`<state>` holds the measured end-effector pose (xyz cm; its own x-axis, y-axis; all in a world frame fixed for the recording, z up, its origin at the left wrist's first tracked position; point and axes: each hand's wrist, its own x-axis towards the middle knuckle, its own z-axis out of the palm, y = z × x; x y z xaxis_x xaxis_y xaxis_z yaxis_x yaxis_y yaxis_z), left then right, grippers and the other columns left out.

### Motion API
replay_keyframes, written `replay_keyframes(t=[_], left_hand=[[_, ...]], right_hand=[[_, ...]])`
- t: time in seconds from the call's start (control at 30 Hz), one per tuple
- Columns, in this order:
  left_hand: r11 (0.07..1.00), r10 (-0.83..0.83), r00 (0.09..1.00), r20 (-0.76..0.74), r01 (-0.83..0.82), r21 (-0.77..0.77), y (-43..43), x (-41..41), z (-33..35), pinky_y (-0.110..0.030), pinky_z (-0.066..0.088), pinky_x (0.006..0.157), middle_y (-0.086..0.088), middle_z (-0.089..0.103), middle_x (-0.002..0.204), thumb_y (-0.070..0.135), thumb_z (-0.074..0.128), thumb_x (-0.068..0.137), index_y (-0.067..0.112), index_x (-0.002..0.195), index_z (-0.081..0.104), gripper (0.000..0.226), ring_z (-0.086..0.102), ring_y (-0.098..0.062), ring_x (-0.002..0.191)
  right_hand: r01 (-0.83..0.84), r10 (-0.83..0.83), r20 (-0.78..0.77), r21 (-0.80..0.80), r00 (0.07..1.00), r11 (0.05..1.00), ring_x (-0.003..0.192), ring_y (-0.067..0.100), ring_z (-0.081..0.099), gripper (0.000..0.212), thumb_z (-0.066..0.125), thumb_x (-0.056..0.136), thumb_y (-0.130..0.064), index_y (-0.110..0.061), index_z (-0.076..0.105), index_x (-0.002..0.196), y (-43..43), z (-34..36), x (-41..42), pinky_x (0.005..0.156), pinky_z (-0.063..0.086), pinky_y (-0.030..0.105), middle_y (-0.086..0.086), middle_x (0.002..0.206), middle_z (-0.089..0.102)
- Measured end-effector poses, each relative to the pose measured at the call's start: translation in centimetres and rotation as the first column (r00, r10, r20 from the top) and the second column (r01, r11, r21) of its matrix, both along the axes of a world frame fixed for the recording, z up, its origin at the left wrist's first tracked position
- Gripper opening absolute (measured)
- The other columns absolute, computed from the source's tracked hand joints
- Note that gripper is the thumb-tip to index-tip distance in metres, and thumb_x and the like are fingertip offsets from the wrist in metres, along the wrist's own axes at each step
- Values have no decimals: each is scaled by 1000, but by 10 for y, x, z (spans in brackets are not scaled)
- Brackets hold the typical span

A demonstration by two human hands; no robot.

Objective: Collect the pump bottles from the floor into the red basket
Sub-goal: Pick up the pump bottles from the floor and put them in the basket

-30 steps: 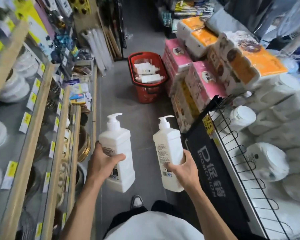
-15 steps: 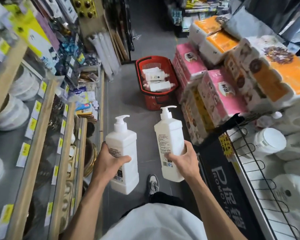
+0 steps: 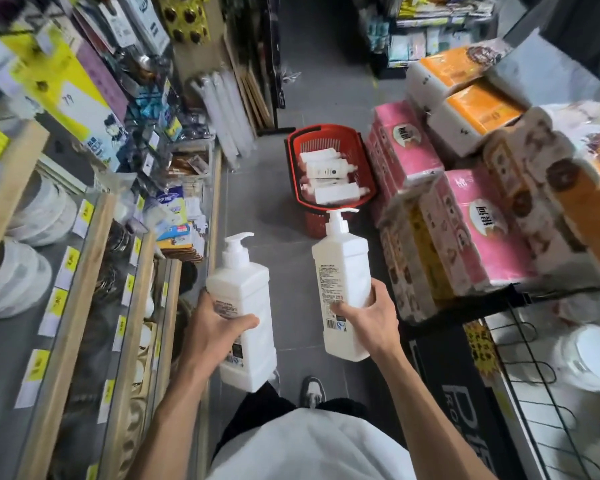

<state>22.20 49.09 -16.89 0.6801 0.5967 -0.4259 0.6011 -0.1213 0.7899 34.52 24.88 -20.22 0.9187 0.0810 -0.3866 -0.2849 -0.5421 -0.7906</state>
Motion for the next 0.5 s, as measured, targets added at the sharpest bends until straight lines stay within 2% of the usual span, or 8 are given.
replay_keyframes(t=[0.1,0.27,0.5], left_hand=[[1000,-15,1000,-22,15,-3,21,27,-5,-37,53,76,6,71,99,41,80,45,28,119,53,79,68,-16,90],[998,-64,997,-32,64,0,64,78,-10,-42,54,85,11,69,99,46,79,44,37,114,51,76,67,-15,92],[991,-131,991,-5,131,0,124,142,-8,-46,54,89,12,70,98,50,78,40,36,113,52,78,67,-14,93]], right_hand=[[7,-7,-11,-23,1000,1000,100,12,65,78,83,58,-46,-31,48,127,17,-4,22,91,57,45,-17,107,65],[24,-24,-2,-57,1000,998,99,10,63,74,86,64,-41,-30,49,127,54,-7,57,91,56,44,-18,106,63],[68,-67,24,-54,997,996,96,4,62,69,87,67,-38,-33,48,123,105,3,99,85,52,34,-24,102,60]])
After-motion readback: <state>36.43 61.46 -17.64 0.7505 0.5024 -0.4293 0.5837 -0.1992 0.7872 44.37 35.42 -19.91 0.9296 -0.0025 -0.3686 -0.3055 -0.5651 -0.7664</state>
